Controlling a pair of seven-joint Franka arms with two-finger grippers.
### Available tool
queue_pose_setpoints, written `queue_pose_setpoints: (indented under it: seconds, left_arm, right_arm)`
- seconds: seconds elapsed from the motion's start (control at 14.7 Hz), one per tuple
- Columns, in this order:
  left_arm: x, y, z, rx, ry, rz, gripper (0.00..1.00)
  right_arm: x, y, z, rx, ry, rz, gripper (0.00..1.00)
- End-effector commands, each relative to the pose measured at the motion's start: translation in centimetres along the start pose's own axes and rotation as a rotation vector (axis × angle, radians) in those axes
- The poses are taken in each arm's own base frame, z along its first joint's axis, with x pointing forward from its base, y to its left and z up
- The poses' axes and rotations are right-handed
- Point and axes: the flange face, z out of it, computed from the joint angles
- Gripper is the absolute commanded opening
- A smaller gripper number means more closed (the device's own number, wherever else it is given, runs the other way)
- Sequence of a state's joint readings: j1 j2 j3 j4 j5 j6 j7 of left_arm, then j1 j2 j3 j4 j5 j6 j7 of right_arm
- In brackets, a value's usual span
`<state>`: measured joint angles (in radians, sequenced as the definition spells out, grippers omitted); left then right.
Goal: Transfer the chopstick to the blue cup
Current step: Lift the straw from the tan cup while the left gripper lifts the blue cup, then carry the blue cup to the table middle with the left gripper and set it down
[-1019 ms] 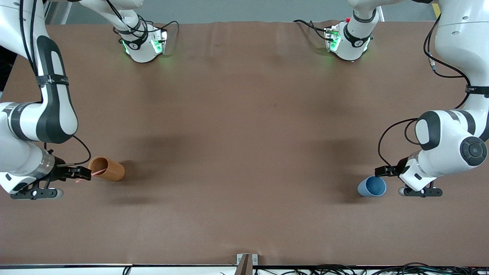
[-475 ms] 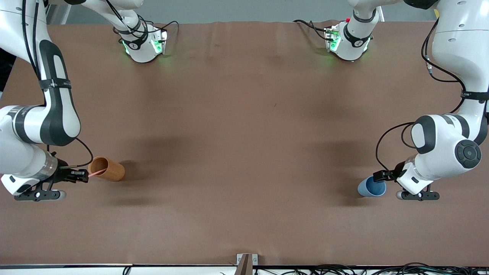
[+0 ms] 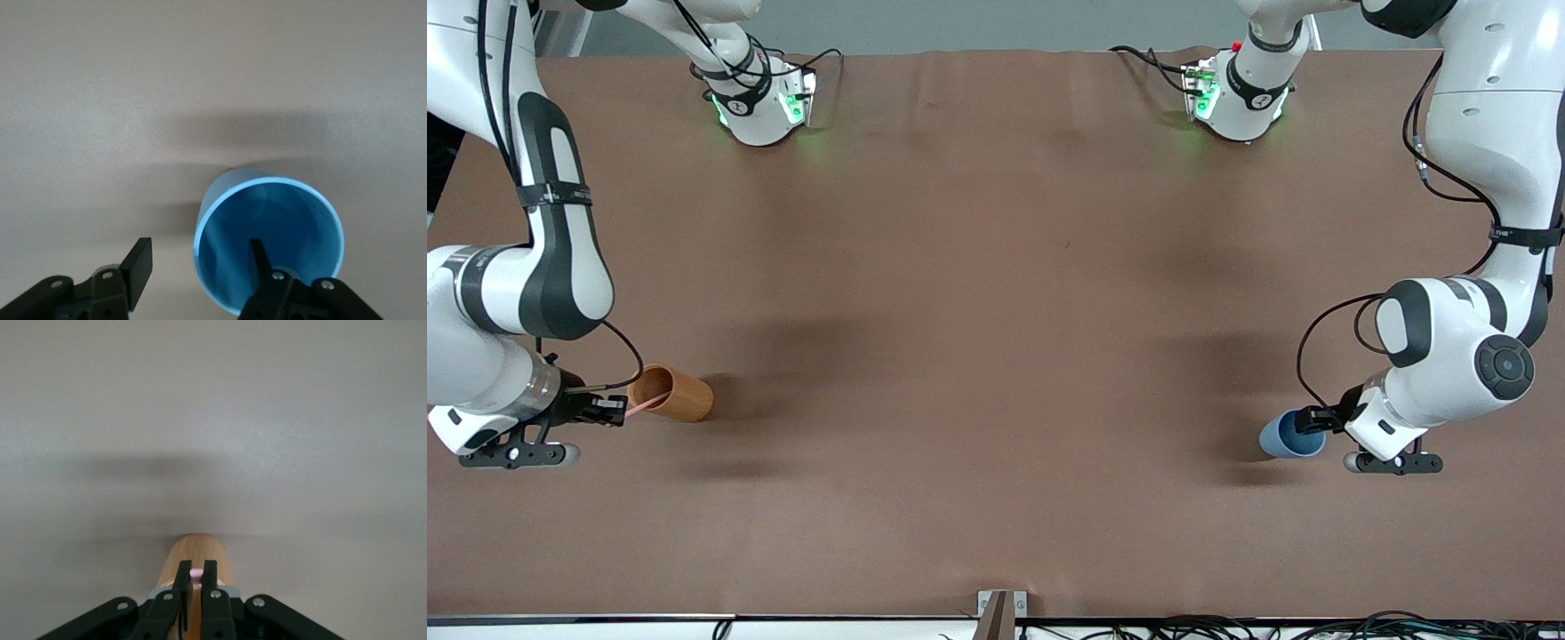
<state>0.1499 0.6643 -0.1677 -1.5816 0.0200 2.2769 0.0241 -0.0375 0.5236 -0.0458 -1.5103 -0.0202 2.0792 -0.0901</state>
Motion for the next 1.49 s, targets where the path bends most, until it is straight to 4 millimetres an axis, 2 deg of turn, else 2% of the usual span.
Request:
queue_pose_setpoints:
  seconds: [0.0,0.07,0.2,0.27,0.41,0.54,0.61,0.68,0.95,1.02,1.15,1.29,1.43]
  left_arm:
    - [0.7,0.4,-0.4,0.009,0.018,0.010,0.12]
    - [0.8,0.6,-0.9,0.007,0.022,0.016,0.02]
    - [0.8,1.6,-2.0,0.004,0.033,0.025,0.00]
    - [0.6,3.2,-3.5,0.004,0.041,0.047,0.00]
    - [-0.2,5.0,-5.7,0.009,0.035,0.068,0.00]
    - [-1.0,8.4,-7.3,-0.005,0.011,0.056,0.00]
    - [-1.4,10.7,-7.8,-0.020,0.002,0.035,0.00]
    - [-1.9,14.0,-8.2,-0.034,-0.005,0.009,0.00]
    - [-5.6,27.5,-7.2,-0.033,-0.047,-0.129,0.00]
    - [-7.1,31.4,-6.7,-0.019,-0.047,-0.147,0.00]
    - [-9.6,37.2,-5.1,0.018,-0.044,-0.184,0.00]
    - [-13.3,43.0,-2.8,0.058,-0.041,-0.209,0.00]
    - [-15.7,47.3,-1.9,0.070,-0.025,-0.227,0.00]
  right_arm:
    - [-0.5,0.0,-3.1,0.007,0.015,0.008,0.03]
    - [-0.9,0.1,-5.3,0.009,0.024,0.010,0.04]
    - [-1.8,0.0,-9.5,0.009,0.049,0.009,0.04]
    - [-2.4,-0.1,-11.8,0.008,0.064,0.008,0.04]
    - [-4.1,-0.3,-15.8,0.011,0.065,0.007,0.04]
    - [-6.0,-0.3,-19.6,0.013,0.065,0.007,0.04]
    - [-7.2,-0.2,-21.1,0.015,0.056,0.010,0.04]
    - [-8.3,-0.2,-22.7,0.016,0.051,0.011,0.04]
    - [-14.0,-0.2,-27.6,0.025,0.036,0.016,0.03]
    - [-15.2,-0.1,-28.0,0.024,0.041,0.018,0.03]
    - [-16.9,0.6,-28.3,0.028,0.050,0.031,0.03]
    - [-17.1,0.6,-28.8,0.029,0.059,0.032,0.03]
    - [-16.8,0.7,-29.1,0.035,0.092,0.036,0.03]
